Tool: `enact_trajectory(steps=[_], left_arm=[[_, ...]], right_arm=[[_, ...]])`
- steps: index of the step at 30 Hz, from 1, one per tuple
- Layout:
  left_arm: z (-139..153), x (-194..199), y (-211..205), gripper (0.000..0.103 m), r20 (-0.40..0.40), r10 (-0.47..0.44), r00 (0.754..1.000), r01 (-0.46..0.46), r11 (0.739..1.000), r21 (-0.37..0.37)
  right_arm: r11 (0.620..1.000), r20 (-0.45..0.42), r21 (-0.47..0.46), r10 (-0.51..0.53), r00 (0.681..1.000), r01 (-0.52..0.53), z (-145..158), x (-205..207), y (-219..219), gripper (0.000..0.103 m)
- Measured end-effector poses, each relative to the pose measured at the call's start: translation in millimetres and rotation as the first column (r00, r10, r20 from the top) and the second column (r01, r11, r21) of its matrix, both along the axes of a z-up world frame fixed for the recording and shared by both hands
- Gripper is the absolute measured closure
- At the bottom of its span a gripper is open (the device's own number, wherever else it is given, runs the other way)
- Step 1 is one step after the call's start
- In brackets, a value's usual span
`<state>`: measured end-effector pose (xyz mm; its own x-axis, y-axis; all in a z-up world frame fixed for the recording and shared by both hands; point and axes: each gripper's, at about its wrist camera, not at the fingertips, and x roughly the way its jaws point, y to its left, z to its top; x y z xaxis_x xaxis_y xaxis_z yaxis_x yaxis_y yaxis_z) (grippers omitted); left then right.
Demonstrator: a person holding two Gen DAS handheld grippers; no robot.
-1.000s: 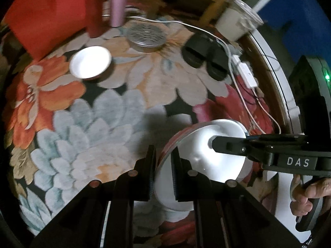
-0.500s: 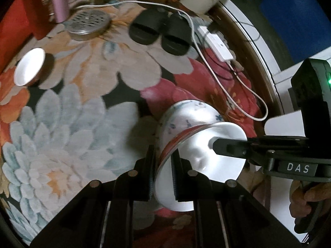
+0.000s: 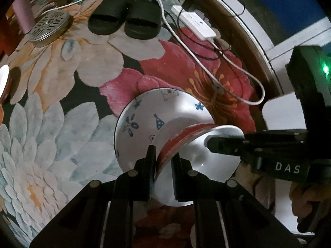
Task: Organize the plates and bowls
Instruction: 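Carry the bowl with both tools over the plate stack, then lower the bowl onto the white plate and open both tools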
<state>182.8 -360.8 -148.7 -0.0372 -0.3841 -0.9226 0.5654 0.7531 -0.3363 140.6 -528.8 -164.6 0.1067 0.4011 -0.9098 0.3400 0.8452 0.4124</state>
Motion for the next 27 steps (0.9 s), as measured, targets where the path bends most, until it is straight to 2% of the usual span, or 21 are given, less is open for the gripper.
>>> enact_trajectory(steps=[11,13,14,15,20,22,23,25,26,27], left_arm=[[-19.4,-3.6,-7.2,0.089,-0.027,-0.029,0.999,0.030,0.999,0.033],[-18.0,-2.3,-5.8,0.085,-0.020,-0.025,1.000,0.025,0.999,0.029],[-18.0,-1.5,-5.9,0.078,-0.020,-0.021,1.000,0.022,0.999,0.028],[-17.0,0.0,-4.4,0.075,-0.021,-0.013,1.000,0.013,1.000,0.018],[-11.6,3.1,-2.6,0.073,-0.012,-0.014,1.000,0.013,1.000,-0.002],[-8.8,5.0,-0.5,0.062,-0.005,-0.004,1.000,0.004,1.000,-0.009],[-6.0,6.0,2.3,0.042,0.007,0.003,1.000,-0.003,1.000,-0.013],[-0.3,7.7,7.6,0.022,0.036,0.017,0.999,-0.016,1.000,-0.023],[1.2,8.5,9.8,0.020,0.045,0.021,0.999,-0.020,0.999,-0.028],[4.5,10.9,14.9,0.017,0.056,0.033,0.998,-0.032,0.999,-0.034]], right_arm=[[0.999,-0.028,-0.039,0.021,0.999,-0.022,-19.7,0.2,0.7,0.082],[0.998,-0.024,-0.059,0.025,0.999,-0.027,-19.1,0.4,-0.6,0.082],[0.997,-0.024,-0.066,0.028,0.999,-0.029,-19.0,1.1,-0.6,0.081],[0.996,-0.027,-0.080,0.031,0.999,-0.033,-19.4,1.3,-1.2,0.079],[0.997,-0.026,-0.074,0.033,0.999,-0.035,-20.9,1.1,-3.3,0.078],[0.995,-0.020,-0.087,0.037,0.999,-0.039,-17.3,1.0,-2.6,0.077],[0.994,-0.014,-0.100,0.040,0.999,-0.041,-14.5,1.2,-1.7,0.077],[0.989,0.009,-0.138,0.057,0.998,-0.056,-5.9,3.2,1.5,0.058],[0.984,0.030,-0.164,0.071,0.997,-0.065,1.0,4.8,5.5,0.045],[0.978,0.039,-0.199,0.080,0.996,-0.071,5.7,5.9,7.7,0.039]])
